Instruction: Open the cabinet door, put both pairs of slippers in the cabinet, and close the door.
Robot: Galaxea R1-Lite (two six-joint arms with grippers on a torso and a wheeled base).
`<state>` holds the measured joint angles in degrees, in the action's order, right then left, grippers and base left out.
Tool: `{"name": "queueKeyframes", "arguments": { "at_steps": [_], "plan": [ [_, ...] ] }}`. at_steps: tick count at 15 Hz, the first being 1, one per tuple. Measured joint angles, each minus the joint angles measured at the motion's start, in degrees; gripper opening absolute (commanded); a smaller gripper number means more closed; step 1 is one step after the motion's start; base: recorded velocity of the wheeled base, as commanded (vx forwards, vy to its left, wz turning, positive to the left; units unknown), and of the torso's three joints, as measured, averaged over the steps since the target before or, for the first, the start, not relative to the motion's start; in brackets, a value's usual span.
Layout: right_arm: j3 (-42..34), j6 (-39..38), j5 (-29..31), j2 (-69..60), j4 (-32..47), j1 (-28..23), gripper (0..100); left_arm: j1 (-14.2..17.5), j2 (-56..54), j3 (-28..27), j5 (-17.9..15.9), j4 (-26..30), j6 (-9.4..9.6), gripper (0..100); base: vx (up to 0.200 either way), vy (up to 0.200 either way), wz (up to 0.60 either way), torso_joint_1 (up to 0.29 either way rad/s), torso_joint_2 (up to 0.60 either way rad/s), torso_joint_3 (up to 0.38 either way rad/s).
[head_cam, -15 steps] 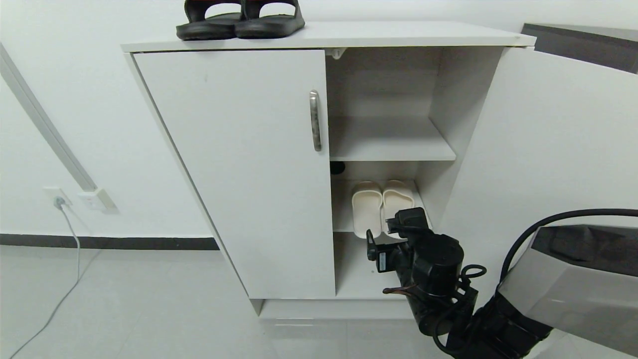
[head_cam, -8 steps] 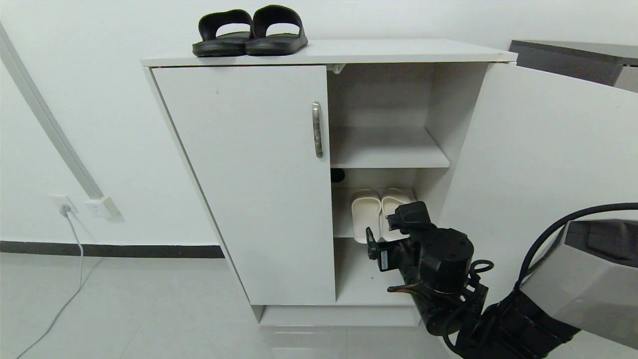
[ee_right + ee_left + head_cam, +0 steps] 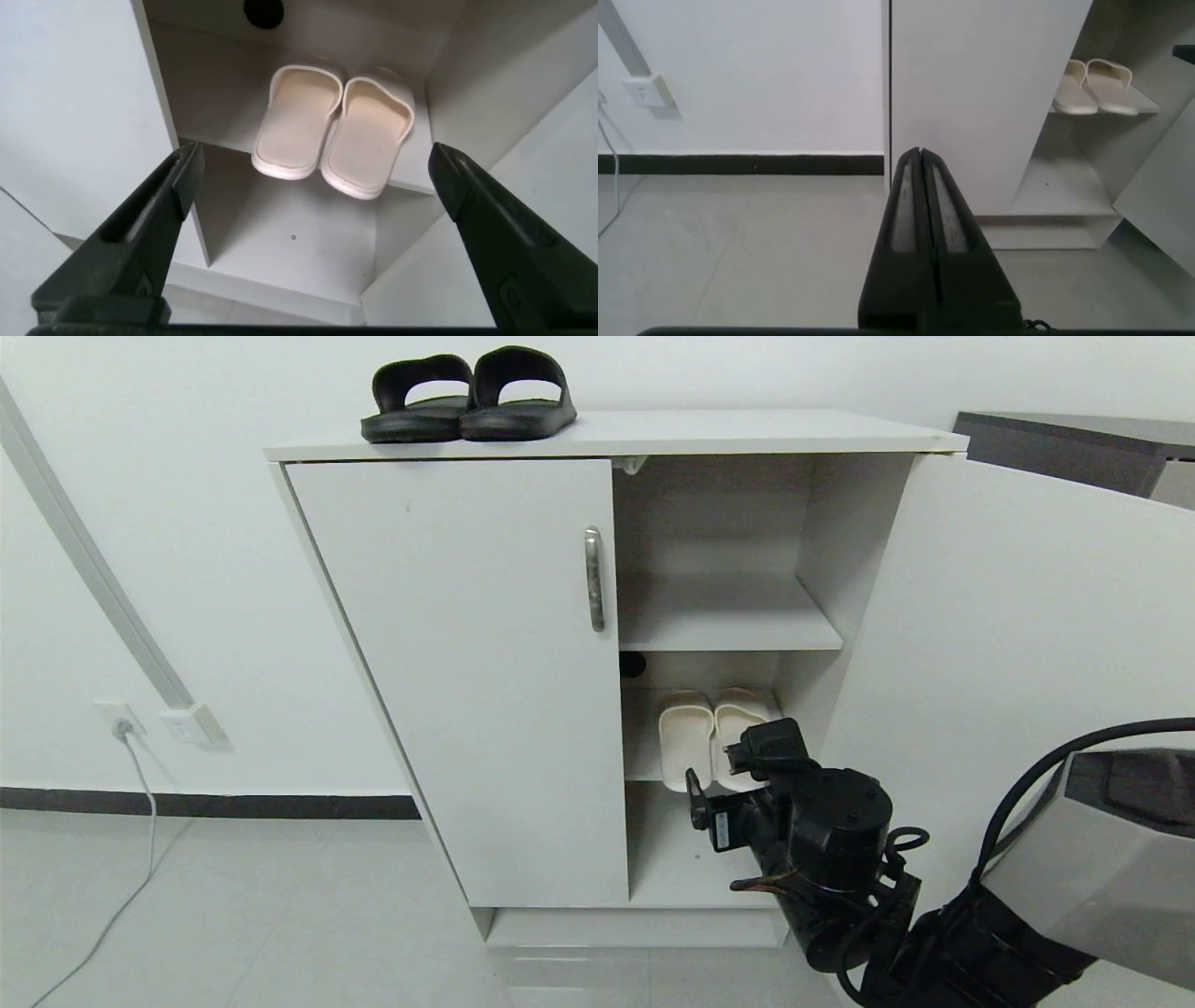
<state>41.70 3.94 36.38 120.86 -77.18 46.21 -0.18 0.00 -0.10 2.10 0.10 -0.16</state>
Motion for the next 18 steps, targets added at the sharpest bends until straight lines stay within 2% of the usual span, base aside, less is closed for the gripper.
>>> {"name": "queueKeyframes", "arguments": {
  "at_steps": [14,18],
  "plan": [
    [-1.44,0.07,-1.23,-0.1,-0.88,0.0,100,0.0,0.0,0.0,0.0,0.0,0.0,0,0.0,0.2,0.0,0.003,0.0,0.005],
    [-1.33,0.07,-1.27,-0.1,-0.88,0.0,100,-0.06,0.0,0.0,0.04,0.0,-0.06,0,0.0,0.0,0.0,0.0,0.0,0.0]
  ]
}}
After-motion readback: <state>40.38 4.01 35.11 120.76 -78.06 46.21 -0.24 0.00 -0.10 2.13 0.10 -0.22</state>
